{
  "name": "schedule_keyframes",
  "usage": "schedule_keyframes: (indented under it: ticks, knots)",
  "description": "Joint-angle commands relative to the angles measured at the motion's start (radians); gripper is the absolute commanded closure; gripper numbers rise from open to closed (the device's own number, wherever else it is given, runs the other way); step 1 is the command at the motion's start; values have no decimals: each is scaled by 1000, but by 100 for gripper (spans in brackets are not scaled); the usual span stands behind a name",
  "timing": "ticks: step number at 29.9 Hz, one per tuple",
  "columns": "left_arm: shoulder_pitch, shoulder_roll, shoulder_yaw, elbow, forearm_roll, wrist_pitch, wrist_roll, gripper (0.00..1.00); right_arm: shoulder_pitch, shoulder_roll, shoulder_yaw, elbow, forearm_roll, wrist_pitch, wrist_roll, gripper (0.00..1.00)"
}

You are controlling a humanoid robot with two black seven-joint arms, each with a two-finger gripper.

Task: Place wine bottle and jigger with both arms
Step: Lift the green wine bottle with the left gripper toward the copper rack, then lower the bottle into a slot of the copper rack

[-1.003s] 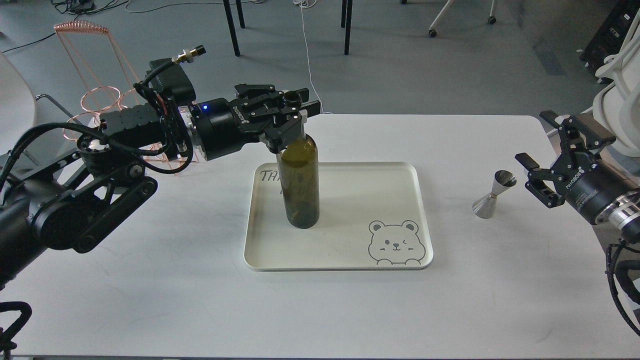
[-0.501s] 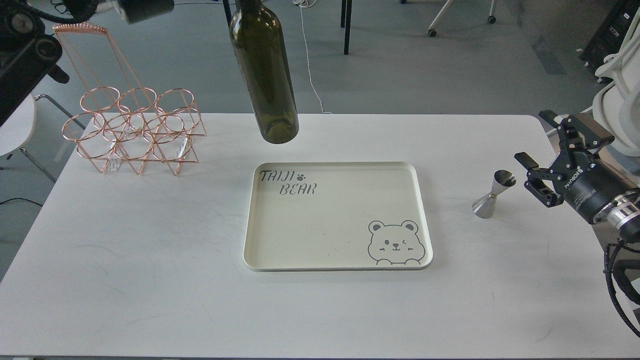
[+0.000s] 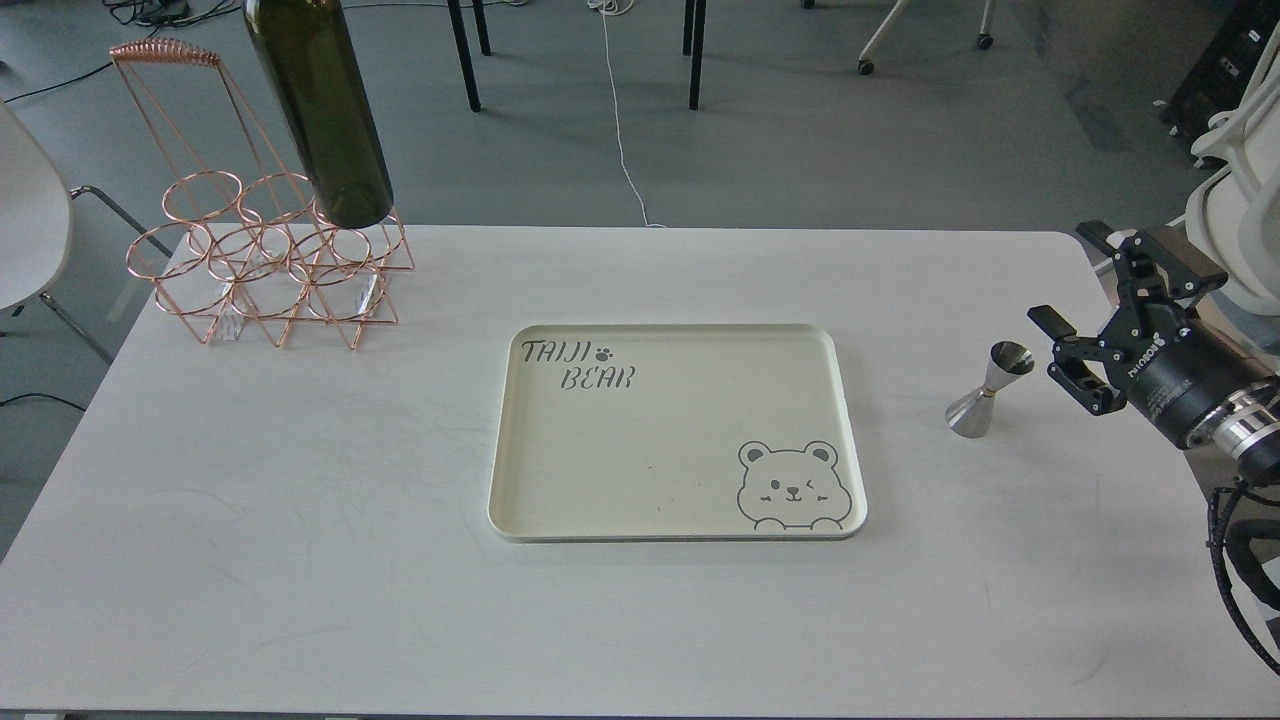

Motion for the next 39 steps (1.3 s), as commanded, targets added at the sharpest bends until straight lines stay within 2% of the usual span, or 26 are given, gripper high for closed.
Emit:
schedule_keyframes:
  ticks: [1, 26, 31, 39]
  knots:
    - [0, 2, 35, 13, 0, 12, 0, 91, 0, 0, 0, 0, 0, 0, 0, 6]
    - [46, 7, 41, 14, -1, 35, 0, 91, -2, 2, -5, 2, 0, 0, 0, 6]
    - [48, 19, 42, 13, 3, 33, 0, 98, -2, 2, -5, 2, 0, 0, 0, 6]
    - [46, 34, 84, 13, 2, 33, 0, 98, -2, 2, -5, 2, 0, 0, 0, 6]
